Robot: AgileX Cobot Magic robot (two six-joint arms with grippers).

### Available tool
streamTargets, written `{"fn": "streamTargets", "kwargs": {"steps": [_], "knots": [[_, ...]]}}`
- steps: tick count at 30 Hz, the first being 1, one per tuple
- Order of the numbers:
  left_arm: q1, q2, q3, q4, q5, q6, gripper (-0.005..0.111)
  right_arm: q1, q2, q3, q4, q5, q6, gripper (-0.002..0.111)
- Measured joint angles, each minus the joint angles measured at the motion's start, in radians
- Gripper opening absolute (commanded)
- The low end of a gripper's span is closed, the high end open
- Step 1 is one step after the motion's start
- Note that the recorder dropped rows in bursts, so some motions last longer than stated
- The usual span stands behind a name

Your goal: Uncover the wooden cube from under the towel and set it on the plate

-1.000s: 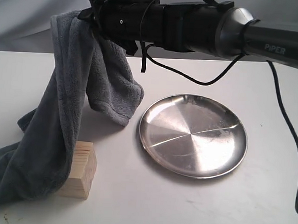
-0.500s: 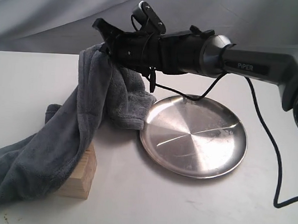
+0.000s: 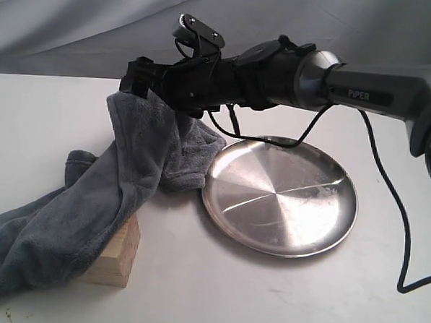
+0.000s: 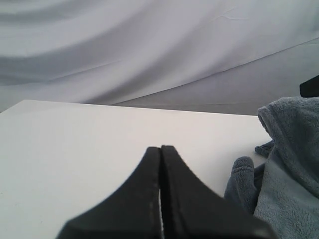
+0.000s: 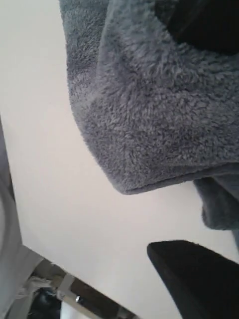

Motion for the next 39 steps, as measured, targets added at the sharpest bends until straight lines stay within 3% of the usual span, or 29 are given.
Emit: {"fn": "streamTargets", "kwargs": {"steps": [8,15,23,27,32,39], "knots": [[0.000,0.000,0.000,0.000,0.000,0.000,0.000,-0.026,0.000,0.000,-0.334,0.131,0.000,0.084],[0.000,0.000,0.000,0.000,0.000,0.000,0.000,-0.026,0.000,-0.001,-0.445,0.217,-0.002,0.084],[0.000,0.000,0.000,0.000,0.000,0.000,0.000,-0.026,0.000,-0.001,-0.766,0.352,-0.026,0.100],[0.000,0.000,0.000,0.000,0.000,0.000,0.000,-0.026,-0.037,-0.001,-0.710,0.435,-0.026,0.100],[0.000,0.000,0.000,0.000,0.000,0.000,0.000,-0.026,-0.103,-0.002,-0.506,0.766,0.034,0.094],[0.000,0.000,0.000,0.000,0.000,0.000,0.000,0.054,-0.103,-0.002,-0.471,0.818,0.001,0.091]]}}
